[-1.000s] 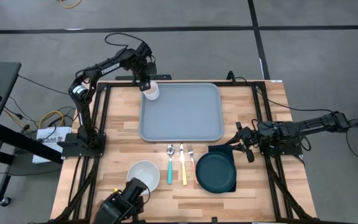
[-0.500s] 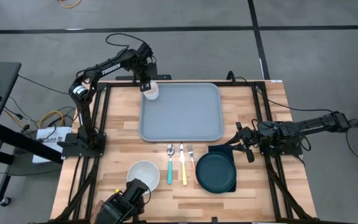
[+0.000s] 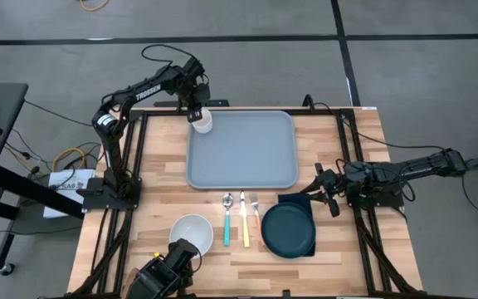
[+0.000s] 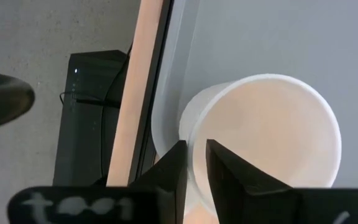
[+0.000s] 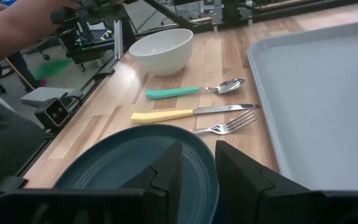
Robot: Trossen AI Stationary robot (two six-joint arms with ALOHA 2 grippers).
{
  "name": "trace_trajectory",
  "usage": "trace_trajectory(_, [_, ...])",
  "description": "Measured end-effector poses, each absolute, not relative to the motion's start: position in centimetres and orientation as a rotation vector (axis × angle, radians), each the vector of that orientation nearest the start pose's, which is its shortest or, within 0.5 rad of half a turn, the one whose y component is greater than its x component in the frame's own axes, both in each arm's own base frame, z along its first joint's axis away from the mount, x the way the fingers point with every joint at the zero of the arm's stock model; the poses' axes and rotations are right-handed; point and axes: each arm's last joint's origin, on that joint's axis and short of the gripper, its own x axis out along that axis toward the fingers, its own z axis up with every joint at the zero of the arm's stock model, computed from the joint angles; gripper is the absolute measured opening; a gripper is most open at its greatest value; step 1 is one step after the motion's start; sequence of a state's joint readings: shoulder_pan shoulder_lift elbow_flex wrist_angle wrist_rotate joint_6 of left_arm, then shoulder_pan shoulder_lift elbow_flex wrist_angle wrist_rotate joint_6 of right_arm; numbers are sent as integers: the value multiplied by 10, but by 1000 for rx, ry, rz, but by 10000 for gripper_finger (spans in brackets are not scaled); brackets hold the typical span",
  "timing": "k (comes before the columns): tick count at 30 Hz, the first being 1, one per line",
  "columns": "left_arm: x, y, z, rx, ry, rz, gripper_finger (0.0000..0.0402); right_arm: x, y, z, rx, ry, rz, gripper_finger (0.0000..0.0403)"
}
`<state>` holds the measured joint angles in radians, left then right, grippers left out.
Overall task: Set up tray
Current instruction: Put the white mug on the top left of the gray tray, then put the black plate on the gray tray below the white mug
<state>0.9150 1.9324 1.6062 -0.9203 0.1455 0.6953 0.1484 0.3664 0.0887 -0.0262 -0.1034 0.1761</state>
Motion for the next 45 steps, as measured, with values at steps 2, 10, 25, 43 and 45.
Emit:
trace_trajectory(2, [244, 311, 237, -47, 1234, 248, 49, 116, 20, 159, 166, 330, 222, 87])
trace_trajectory(10, [244, 311, 238, -61, 1230, 256, 67, 115, 20, 158, 166, 348, 220, 87])
trace_trajectory(25, [243, 312, 237, -59, 1277, 331, 122, 115, 20, 158, 166, 347, 220, 87])
trace_trajectory(43, [244, 292, 271, 68, 1261, 371, 124, 115, 20, 158, 166, 346, 221, 87])
trace_trajectory(45, [247, 283, 283, 103, 1244, 376, 124, 115, 20, 158, 166, 347, 220, 87])
